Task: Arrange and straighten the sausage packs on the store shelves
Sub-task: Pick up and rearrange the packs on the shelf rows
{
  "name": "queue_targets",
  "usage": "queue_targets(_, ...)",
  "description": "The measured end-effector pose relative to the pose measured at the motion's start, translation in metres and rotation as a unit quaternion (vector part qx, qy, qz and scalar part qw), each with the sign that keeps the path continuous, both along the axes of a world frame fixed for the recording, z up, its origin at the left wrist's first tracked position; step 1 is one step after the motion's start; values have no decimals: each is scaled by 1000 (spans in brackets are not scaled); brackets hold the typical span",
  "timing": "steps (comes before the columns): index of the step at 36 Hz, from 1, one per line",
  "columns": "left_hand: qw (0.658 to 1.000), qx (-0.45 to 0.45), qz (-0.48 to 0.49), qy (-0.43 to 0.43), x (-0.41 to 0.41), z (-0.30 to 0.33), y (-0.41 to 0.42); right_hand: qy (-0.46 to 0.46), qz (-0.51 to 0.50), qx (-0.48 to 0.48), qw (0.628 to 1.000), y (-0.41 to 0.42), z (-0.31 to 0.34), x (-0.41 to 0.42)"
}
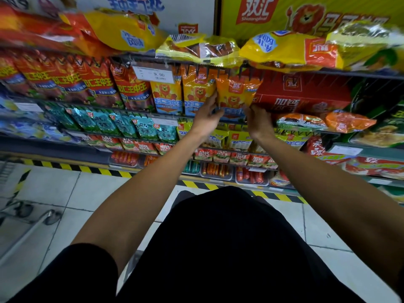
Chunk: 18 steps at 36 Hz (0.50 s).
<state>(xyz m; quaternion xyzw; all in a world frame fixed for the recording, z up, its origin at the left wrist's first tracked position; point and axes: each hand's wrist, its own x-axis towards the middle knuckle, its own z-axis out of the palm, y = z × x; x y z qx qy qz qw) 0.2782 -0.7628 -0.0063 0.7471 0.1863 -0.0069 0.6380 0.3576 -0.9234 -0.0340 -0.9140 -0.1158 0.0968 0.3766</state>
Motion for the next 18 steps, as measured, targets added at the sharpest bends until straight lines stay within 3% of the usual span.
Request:
queue_targets(11, 988, 115, -75, 72, 8, 10, -4, 67, -23, 35, 997, 7, -1, 13)
queue_targets(18, 988, 91, -84, 87, 12, 0, -8, 89, -13, 7, 996, 8, -6, 18)
